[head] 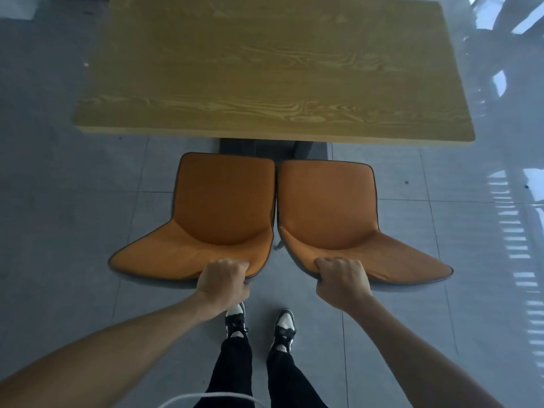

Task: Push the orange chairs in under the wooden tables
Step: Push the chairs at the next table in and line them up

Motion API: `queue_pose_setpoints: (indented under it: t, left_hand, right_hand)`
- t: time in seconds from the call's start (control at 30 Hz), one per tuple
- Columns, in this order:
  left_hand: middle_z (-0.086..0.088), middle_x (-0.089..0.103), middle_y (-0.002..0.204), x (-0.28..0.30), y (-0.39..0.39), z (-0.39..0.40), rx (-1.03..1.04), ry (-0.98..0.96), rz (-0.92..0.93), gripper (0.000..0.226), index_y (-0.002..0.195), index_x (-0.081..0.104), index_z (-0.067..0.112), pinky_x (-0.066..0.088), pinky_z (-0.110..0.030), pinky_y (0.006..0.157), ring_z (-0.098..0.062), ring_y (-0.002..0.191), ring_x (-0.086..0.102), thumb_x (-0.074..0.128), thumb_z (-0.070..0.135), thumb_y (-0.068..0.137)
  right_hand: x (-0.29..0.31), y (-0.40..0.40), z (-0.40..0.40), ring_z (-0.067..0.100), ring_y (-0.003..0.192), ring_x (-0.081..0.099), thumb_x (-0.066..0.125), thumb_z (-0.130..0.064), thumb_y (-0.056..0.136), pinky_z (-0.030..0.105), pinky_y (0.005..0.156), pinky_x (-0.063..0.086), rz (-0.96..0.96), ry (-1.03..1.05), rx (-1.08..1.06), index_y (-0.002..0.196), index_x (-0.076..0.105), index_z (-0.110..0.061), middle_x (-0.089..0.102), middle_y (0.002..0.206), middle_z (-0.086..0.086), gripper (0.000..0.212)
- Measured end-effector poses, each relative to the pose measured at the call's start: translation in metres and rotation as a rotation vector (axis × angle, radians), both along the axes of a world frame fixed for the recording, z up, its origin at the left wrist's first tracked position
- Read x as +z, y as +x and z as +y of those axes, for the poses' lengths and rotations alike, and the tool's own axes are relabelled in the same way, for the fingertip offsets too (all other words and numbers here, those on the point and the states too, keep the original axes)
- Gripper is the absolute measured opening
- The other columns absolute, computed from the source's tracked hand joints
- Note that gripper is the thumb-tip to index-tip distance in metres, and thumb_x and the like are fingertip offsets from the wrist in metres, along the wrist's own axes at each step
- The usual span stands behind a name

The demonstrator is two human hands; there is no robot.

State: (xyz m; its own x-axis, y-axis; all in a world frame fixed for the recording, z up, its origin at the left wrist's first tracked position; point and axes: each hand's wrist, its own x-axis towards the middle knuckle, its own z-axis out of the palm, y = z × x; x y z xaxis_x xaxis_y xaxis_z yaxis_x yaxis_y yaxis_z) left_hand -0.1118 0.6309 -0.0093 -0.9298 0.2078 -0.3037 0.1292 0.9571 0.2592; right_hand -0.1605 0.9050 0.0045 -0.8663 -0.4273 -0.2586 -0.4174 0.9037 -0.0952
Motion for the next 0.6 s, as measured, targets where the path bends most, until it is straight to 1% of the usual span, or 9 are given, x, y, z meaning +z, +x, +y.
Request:
queue_pose_setpoints:
  t: [0.07,0.1,0.17,0.23,0.3,0.37,0.47,0.53,0.6]
  left_hand:
    - [0.008,0.031,0.043,0.000,-0.001,0.001,0.018,0.007,-0.003,0.035,0.053,0.037,0.019,0.025,-0.021,0.034,-0.015,0.036,0.028,0.070,0.008,0.049]
    - [0.009,0.030,0.043,0.000,-0.001,0.002,0.032,0.015,0.001,0.038,0.053,0.035,0.019,0.022,-0.020,0.034,-0.015,0.037,0.026,0.070,0.007,0.048]
    - [0.010,0.025,0.045,0.000,-0.003,0.005,0.053,0.024,0.027,0.043,0.053,0.032,0.021,0.010,-0.016,0.039,-0.013,0.038,0.023,0.070,0.005,0.044]
    - [0.010,0.024,0.044,-0.002,-0.009,0.010,0.073,0.018,0.067,0.040,0.051,0.034,0.020,0.007,-0.015,0.042,-0.013,0.037,0.022,0.070,0.005,0.043]
    - [0.009,0.026,0.043,-0.003,-0.019,0.014,0.081,0.014,0.073,0.035,0.050,0.038,0.018,0.009,-0.015,0.042,-0.014,0.036,0.025,0.070,0.006,0.045]
    - [0.009,0.027,0.044,-0.003,-0.028,0.013,0.093,0.013,0.072,0.036,0.050,0.037,0.019,0.012,-0.016,0.042,-0.015,0.037,0.028,0.071,0.007,0.047]
    - [0.009,0.031,0.046,-0.003,-0.030,0.007,0.067,-0.026,0.056,0.034,0.053,0.038,0.021,0.016,-0.019,0.041,-0.014,0.039,0.035,0.071,0.011,0.056]
    - [0.007,0.041,0.050,-0.004,-0.028,0.005,0.072,-0.054,0.042,0.023,0.058,0.046,0.020,0.027,-0.023,0.043,-0.016,0.046,0.046,0.068,0.017,0.066]
    - [0.003,0.055,0.059,-0.001,-0.031,0.005,0.069,-0.048,0.028,0.010,0.068,0.055,0.019,0.040,-0.027,0.049,-0.019,0.058,0.059,0.063,0.024,0.072]
  right_hand:
    - [-0.002,0.000,0.001,0.019,0.041,0.049,0.062,-0.017,0.047,0.022,0.043,0.022,-0.004,-0.006,0.007,0.055,0.051,-0.021,0.053,0.048,-0.005,0.015]
    - [-0.004,0.000,0.001,0.019,0.042,0.050,0.063,-0.017,0.047,0.022,0.043,0.022,0.000,-0.001,0.013,0.056,0.051,-0.021,0.053,0.049,-0.005,0.015]
    - [-0.007,-0.002,0.002,0.019,0.044,0.051,0.064,-0.018,0.050,0.023,0.043,0.024,0.007,0.015,0.036,0.058,0.053,-0.022,0.054,0.051,-0.006,0.014]
    - [-0.010,-0.007,-0.004,0.018,0.043,0.051,0.065,-0.018,0.049,0.022,0.042,0.025,0.038,-0.005,0.038,0.056,0.053,-0.022,0.054,0.050,-0.005,0.015]
    - [-0.009,-0.017,-0.015,0.019,0.040,0.051,0.066,-0.017,0.048,0.022,0.042,0.024,0.062,-0.022,0.027,0.054,0.052,-0.021,0.054,0.047,-0.005,0.016]
    - [-0.007,-0.025,-0.024,0.020,0.040,0.053,0.066,-0.018,0.050,0.022,0.042,0.027,0.068,-0.017,0.028,0.055,0.054,-0.021,0.056,0.048,-0.004,0.013]
    - [-0.004,-0.031,-0.030,0.022,0.049,0.060,0.061,-0.020,0.060,0.025,0.045,0.033,0.036,0.025,0.028,0.064,0.061,-0.020,0.063,0.056,-0.002,0.004]
    - [-0.002,-0.023,-0.029,0.024,0.058,0.064,0.058,-0.021,0.064,0.027,0.049,0.036,0.004,0.041,0.023,0.073,0.063,-0.020,0.066,0.065,-0.002,0.010]
    - [0.002,-0.020,-0.031,0.025,0.071,0.065,0.055,-0.028,0.070,0.032,0.056,0.041,-0.016,0.027,0.045,0.085,0.061,-0.021,0.068,0.077,-0.002,0.018]
